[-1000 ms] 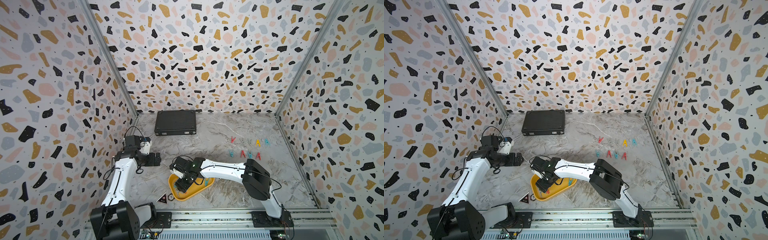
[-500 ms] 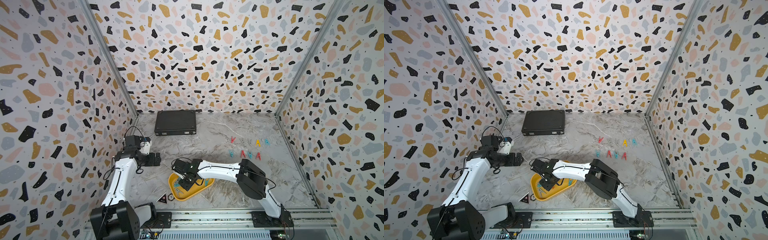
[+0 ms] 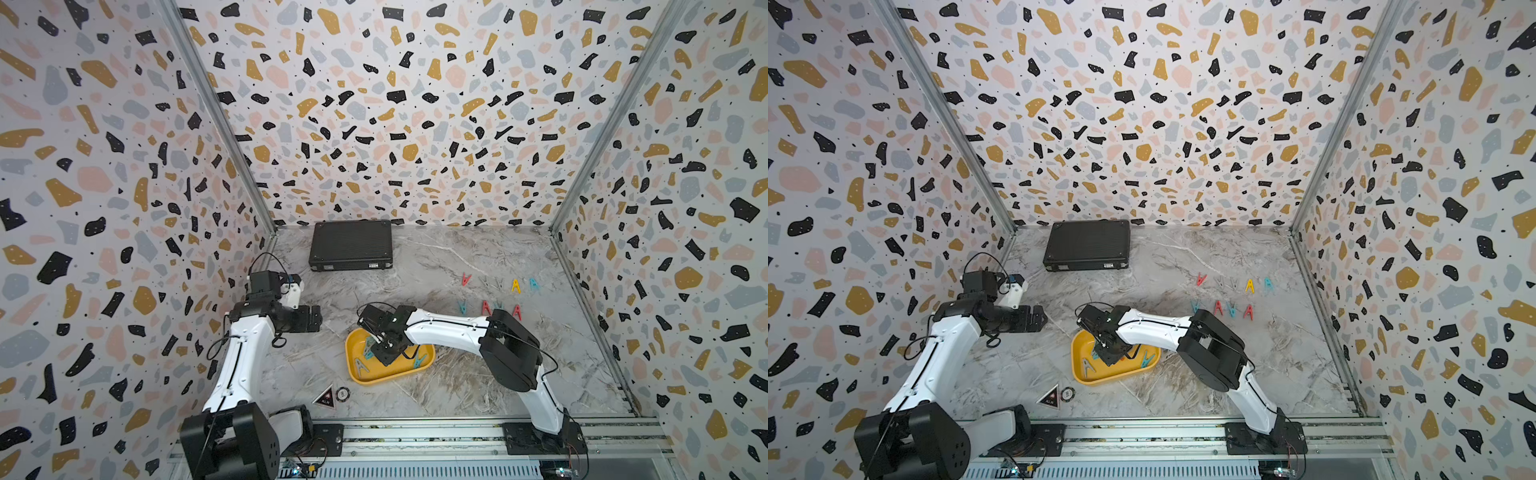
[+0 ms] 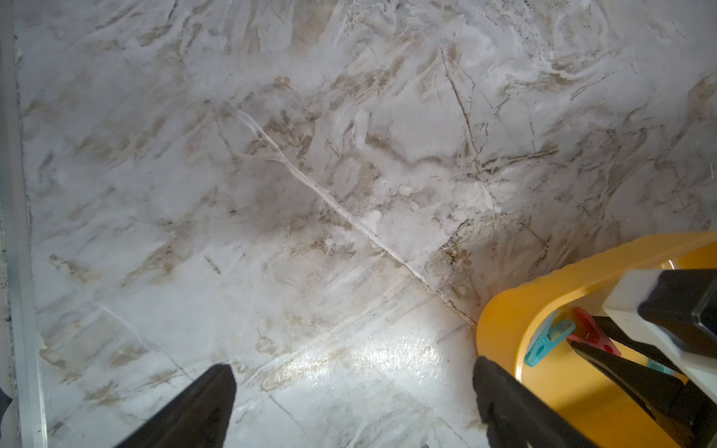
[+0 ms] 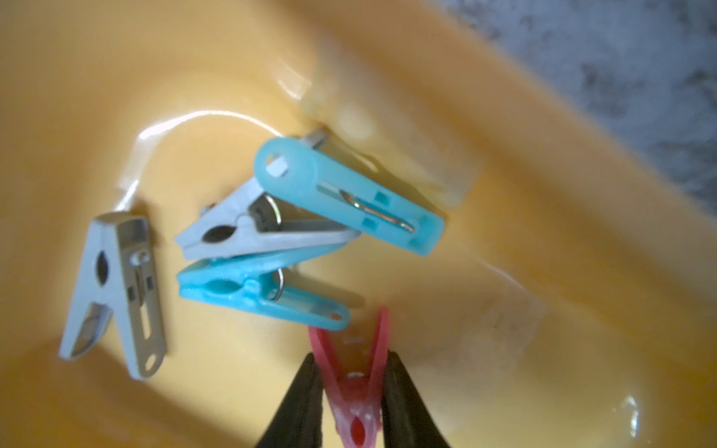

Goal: Take the clothespins out of the storage box
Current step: Pick up the clothespin from the storage box, then place the clothespin at the center of the board.

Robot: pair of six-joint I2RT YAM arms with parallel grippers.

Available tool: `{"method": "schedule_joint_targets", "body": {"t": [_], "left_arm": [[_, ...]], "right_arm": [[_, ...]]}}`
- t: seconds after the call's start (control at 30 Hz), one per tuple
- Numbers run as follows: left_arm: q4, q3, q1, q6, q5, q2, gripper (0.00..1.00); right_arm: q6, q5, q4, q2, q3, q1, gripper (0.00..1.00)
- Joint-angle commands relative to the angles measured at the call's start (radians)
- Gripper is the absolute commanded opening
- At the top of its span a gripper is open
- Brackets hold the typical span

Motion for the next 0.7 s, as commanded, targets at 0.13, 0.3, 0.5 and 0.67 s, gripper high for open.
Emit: {"method": "schedule_joint_targets", "body": {"t": [0.13,0.3,0.5,0.67], "left_arm": [[0.003,0.013,0.005,0.003,-0.002,-0.008,1.0],[0.001,0.013,0.006,0.002,-0.002,-0.01,1.0],[0.001,0.013,0.006,0.003,0.0,-0.012,1.0],[0.002,0.014,0.006,0.003,-0.002,-0.011,1.0]], "right_arm": [[-0.007,0.031,-0.03,-0.142,-0.033,0.008,0.24],[-0.009,0.036,-0.026,-0.204,-0.058,0.008,0.22],[0.002,0.066,-0.026,-0.262,-0.08,0.005,0.21],[0.026,0.077,-0.025,-0.33,-0.107,-0.021,0.21]]}}
